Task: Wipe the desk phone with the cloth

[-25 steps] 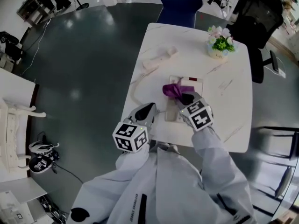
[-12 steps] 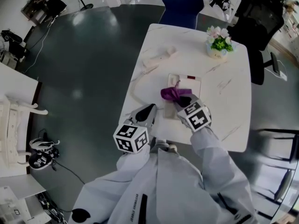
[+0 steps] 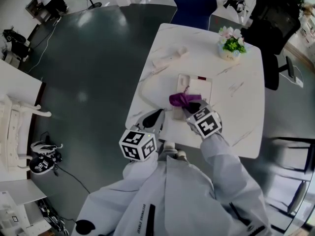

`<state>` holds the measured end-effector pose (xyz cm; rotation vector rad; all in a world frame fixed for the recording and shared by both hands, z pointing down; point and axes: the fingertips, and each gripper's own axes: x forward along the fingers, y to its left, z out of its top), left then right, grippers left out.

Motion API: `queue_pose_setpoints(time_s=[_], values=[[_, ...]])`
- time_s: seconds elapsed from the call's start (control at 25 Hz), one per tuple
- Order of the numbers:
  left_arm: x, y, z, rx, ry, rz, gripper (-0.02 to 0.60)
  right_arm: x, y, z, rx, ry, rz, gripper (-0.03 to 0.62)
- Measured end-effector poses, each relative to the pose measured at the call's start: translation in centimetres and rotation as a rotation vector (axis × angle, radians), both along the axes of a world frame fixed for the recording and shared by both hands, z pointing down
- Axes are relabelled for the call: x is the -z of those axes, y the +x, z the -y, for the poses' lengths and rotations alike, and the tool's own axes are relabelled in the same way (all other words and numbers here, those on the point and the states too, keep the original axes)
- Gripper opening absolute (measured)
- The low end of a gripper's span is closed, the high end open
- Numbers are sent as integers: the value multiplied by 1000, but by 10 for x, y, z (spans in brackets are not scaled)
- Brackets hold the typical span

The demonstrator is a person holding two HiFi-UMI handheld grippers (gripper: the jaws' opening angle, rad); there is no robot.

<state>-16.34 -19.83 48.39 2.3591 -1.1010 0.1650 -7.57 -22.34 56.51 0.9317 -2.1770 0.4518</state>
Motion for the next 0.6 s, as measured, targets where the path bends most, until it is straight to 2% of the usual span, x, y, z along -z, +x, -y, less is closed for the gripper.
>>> queue_pose_setpoints(time_s=[0.6], values=[[3,-2,-20,13,7,-3,-3,-7,-6,-27,34,-45,-7,40]])
